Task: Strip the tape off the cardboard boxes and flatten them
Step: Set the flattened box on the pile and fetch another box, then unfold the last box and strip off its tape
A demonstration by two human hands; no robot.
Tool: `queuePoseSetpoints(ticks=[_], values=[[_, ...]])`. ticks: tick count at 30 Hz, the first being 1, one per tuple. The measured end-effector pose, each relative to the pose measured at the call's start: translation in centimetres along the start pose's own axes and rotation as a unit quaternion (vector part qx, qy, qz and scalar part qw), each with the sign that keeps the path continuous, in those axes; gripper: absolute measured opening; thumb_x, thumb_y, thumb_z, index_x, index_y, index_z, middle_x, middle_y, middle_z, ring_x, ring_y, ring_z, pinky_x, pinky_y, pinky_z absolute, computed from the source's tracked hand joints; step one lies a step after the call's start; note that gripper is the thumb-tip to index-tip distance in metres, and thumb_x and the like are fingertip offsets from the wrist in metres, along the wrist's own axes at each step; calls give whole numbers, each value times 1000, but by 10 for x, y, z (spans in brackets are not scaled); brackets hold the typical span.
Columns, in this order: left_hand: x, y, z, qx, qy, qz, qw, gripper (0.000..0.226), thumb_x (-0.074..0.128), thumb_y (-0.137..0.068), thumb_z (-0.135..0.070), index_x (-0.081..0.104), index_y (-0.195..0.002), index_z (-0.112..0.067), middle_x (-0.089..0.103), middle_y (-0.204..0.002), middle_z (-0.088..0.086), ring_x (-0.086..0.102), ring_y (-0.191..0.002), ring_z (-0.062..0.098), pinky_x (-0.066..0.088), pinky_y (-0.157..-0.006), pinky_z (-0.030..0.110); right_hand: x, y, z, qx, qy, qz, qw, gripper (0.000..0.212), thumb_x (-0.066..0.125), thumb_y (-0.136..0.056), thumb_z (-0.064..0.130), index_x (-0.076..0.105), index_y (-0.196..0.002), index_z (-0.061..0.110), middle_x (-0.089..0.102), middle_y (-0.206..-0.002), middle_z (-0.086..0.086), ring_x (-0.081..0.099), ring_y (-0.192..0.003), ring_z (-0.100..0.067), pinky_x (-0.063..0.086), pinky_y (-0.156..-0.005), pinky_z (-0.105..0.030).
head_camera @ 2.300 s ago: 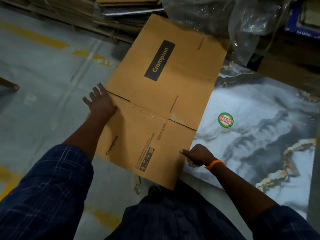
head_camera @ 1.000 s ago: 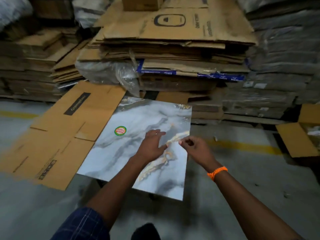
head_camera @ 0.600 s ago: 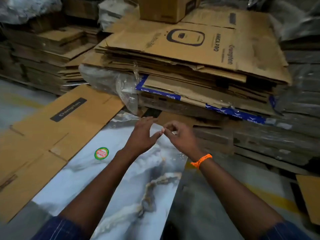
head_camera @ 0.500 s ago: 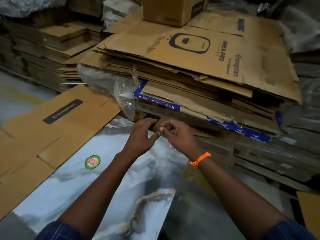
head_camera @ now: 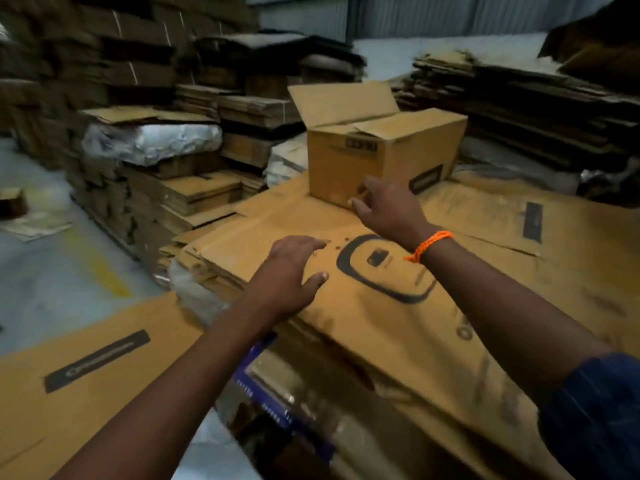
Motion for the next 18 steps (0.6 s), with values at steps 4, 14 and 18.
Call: queuePoseSetpoints(ticks=[4, 14, 18], values=[[27, -82, 10, -52, -31, -11, 998, 50, 63, -98, -36, 49, -145, -26, 47, -147, -5, 34, -140, 17, 32, -113, 33, 21, -136, -77, -12, -4, -24, 1000, 32, 62, -95, 35, 60, -107, 5, 66, -94, -17, 61, -95, -37, 48, -67, -40], [82, -186, -1, -139, -90, 44, 985, 53, 64, -97, -38, 46, -147, -31, 44, -149, -10, 31, -143, 12, 33, -119, 33, 97, -260, -68, -60, 300, 69, 950, 41, 58, -95, 36, 61, -129, 13, 60, -132, -13, 47, -130, -36, 27, -110, -67], [98, -177, -11, -136, -95, 69, 984, 53, 62, -98, -40, 43, -148, -31, 42, -151, -8, 29, -144, 13, 31, -117, 29, 88, -250, -88, -20, 288, 81, 954, 37, 58, -97, 31, 62, -129, 15, 58, -135, -14, 40, -136, -37, 23, -112, -70]])
Point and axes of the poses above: each hand's wrist, its own y-axis away from the middle knuckle, its own x-axis out of the palm, z = x × y, the point moved 5 cm from there along -y, towards the middle knuckle
